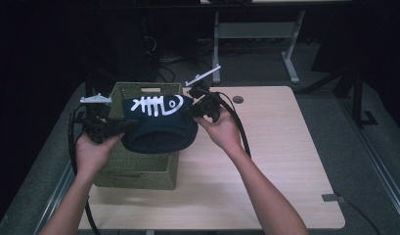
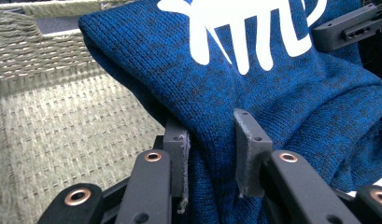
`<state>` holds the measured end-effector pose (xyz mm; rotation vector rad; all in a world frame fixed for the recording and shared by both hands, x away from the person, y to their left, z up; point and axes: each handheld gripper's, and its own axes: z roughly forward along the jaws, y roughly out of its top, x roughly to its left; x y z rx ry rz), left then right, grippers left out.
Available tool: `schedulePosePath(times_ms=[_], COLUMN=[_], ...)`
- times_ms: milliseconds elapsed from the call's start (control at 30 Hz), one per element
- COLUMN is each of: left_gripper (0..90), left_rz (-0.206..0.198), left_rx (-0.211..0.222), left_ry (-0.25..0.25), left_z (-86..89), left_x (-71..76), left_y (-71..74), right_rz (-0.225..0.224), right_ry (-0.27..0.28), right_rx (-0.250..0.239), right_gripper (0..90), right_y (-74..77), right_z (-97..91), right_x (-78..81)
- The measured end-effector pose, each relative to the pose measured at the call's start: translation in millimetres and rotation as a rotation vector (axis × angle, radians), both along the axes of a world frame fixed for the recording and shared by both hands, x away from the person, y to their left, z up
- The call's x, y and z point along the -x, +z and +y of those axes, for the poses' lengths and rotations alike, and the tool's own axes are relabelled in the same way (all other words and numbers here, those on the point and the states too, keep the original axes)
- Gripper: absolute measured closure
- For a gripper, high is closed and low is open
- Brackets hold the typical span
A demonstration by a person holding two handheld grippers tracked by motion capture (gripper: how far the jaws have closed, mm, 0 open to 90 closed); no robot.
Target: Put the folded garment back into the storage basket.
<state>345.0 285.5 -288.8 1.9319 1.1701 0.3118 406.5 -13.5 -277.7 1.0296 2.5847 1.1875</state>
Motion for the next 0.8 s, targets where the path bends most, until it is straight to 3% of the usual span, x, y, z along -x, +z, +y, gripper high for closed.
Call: schedulePosePath(times_ms=[800], left_gripper=[69.8], left_rz=[0.019], left_rx=[-0.026], left_ry=[0.030], left_z=[28.7], left_x=[-2.4], left_y=[-7.2], right_rz=[0.011], right_ry=[0.021], right_rx=[-0.012], right_gripper=[79.1], right_y=[-9.5], right_z=[31.5], right_x=[-4.0])
